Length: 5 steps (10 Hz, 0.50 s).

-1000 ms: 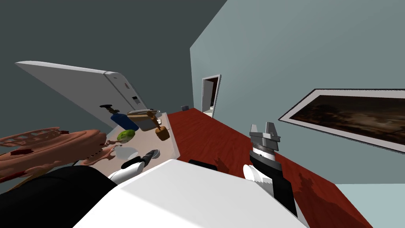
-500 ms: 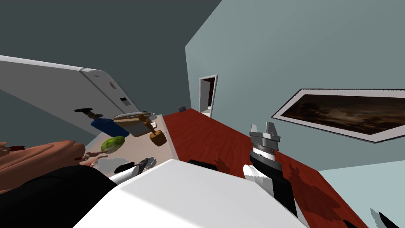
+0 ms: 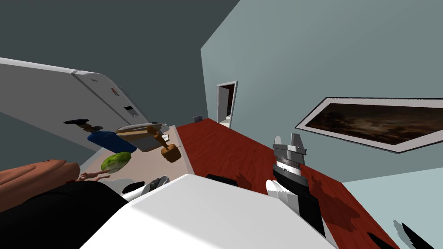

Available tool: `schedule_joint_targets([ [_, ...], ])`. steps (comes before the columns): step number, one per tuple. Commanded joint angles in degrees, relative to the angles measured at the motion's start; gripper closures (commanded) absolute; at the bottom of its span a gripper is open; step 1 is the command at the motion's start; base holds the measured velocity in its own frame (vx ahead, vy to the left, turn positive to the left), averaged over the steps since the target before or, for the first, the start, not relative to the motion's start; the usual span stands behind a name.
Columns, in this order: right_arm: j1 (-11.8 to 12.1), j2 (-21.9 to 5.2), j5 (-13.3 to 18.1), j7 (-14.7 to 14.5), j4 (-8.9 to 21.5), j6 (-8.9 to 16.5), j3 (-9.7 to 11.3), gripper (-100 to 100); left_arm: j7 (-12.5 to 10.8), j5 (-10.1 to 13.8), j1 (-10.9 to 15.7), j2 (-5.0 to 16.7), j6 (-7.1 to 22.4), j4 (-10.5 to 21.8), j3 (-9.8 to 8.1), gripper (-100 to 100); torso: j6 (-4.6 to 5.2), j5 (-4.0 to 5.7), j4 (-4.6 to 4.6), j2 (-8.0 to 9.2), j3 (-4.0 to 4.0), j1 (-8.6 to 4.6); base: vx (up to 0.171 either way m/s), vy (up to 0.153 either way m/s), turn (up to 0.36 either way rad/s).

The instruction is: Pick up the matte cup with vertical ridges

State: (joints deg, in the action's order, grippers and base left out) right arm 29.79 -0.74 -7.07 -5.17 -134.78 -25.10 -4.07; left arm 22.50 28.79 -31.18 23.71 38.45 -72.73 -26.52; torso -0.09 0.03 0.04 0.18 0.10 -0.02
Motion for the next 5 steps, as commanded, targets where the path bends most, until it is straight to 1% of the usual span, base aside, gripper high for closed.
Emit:
schedule_joint_targets([
  [1, 0.0, 0.0, 0.0, 0.0, 0.0, 0.0, 0.0, 0, -0.43, -0.79, 0.82, -0.33, -1.1, 1.58, 0.56, -100, 0.0, 0.0, 0.0, 0.0, 0.0, 0.0, 0.003, 0.026, -0.008],
  [4, 0.0, 0.0, 0.0, 0.0, 0.0, 0.0, 0.0, 0, -1.28, -2.37, 2.46, -0.98, -3.31, 4.73, 1.69, -100, 0.0, -0.04, 0.0, 0.0, 0.0, 0.17, 0.005, 0.052, -0.015],
  [5, 0.0, 0.0, 0.0, 0.0, 0.0, 0.0, 0.0, 0, -1.11, -2.11, 1.96, -0.99, -2.78, 3.86, 1.45, -100, 0.0, -0.04, 0.0, 0.01, 0.0, 0.15, 0.001, 0.02, -0.006],
])
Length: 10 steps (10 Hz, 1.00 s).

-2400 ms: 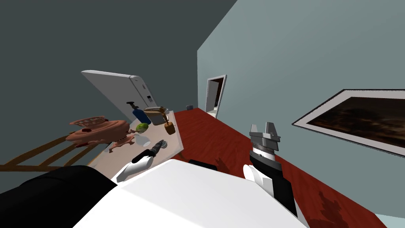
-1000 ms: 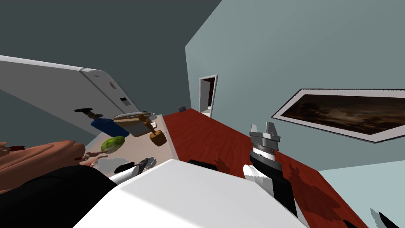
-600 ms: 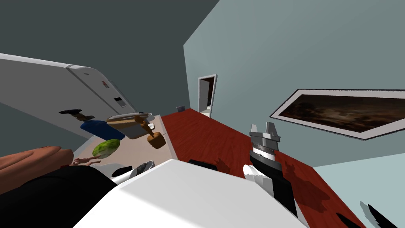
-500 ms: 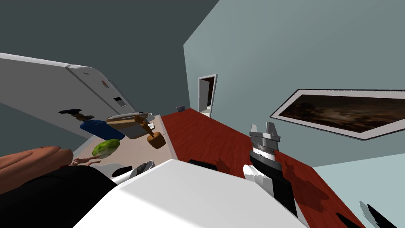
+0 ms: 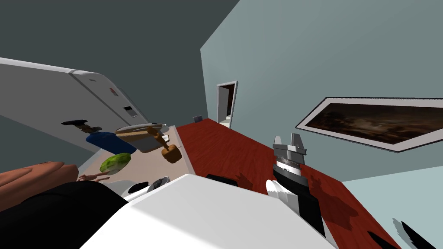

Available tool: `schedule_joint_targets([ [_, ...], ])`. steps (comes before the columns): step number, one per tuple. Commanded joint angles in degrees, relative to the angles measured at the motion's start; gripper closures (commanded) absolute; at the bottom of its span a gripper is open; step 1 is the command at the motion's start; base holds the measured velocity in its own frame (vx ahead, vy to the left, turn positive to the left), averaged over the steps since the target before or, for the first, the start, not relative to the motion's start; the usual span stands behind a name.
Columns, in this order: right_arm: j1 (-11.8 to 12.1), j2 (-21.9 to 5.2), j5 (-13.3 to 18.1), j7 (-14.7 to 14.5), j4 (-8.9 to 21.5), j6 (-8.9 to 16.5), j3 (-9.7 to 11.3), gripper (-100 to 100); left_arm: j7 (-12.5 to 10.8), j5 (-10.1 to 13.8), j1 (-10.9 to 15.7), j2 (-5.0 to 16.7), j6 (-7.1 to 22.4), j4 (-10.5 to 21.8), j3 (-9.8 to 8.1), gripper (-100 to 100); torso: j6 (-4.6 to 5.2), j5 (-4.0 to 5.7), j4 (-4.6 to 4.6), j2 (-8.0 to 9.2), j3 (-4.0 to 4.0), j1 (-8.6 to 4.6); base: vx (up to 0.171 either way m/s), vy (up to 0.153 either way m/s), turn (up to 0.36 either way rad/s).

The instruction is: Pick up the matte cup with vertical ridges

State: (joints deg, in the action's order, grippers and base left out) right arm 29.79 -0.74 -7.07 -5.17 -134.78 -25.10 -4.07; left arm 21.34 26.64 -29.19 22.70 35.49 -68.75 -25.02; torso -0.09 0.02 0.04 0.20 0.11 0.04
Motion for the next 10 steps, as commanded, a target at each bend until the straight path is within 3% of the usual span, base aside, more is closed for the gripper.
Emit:
schedule_joint_targets([
  [1, 0.0, 0.0, 0.0, 0.0, 0.0, 0.0, 0.0, 0, 0.0, 0.0, 0.0, 0.0, 0.0, 0.0, 0.0, 100, 0.0, 0.0, 0.0, 0.0, 0.0, 0.0, 0.0, 0.0, 0.0],
  [5, 0.0, 0.0, 0.0, 0.0, 0.0, 0.0, 0.0, 0, 0.11, -0.04, 0.01, 0.04, 0.0, -0.04, 0.05, 100, -0.05, 0.01, 0.01, 0.0, 0.0, -0.07, 0.0, 0.0, -0.004],
  [6, 0.0, 0.0, 0.0, 0.0, 0.0, 0.0, 0.0, 0, 0.12, -0.05, 0.01, 0.04, 0.0, -0.05, 0.05, 0, -0.06, 0.01, 0.01, 0.0, 0.01, -0.08, 0.0, 0.0, 0.0],
  [7, 0.0, 0.0, 0.0, 0.0, 0.0, 0.0, 0.0, 0, 0.59, 1.1, -0.9, 0.57, 1.49, -1.88, -0.75, 100, -0.06, 0.01, 0.01, 0.01, 0.01, -0.08, -0.006, -0.035, 0.025],
  [9, 0.0, 0.01, 0.0, 0.0, 0.0, 0.0, 0.01, 0, 0.57, 1.03, -1.31, 0.42, 1.55, -2.55, -0.85, 100, -0.11, 0.08, 0.01, 0.07, 0.04, -0.35, -0.007, -0.051, 0.023],
  [10, 0.0, 0.01, 0.0, 0.0, 0.0, 0.0, 0.01, 0, 0.66, 1.1, -1.4, 0.45, 1.75, -2.69, -0.9, 0, -0.09, 0.06, 0.02, 0.05, 0.04, -0.26, -0.001, -0.006, 0.0],
])
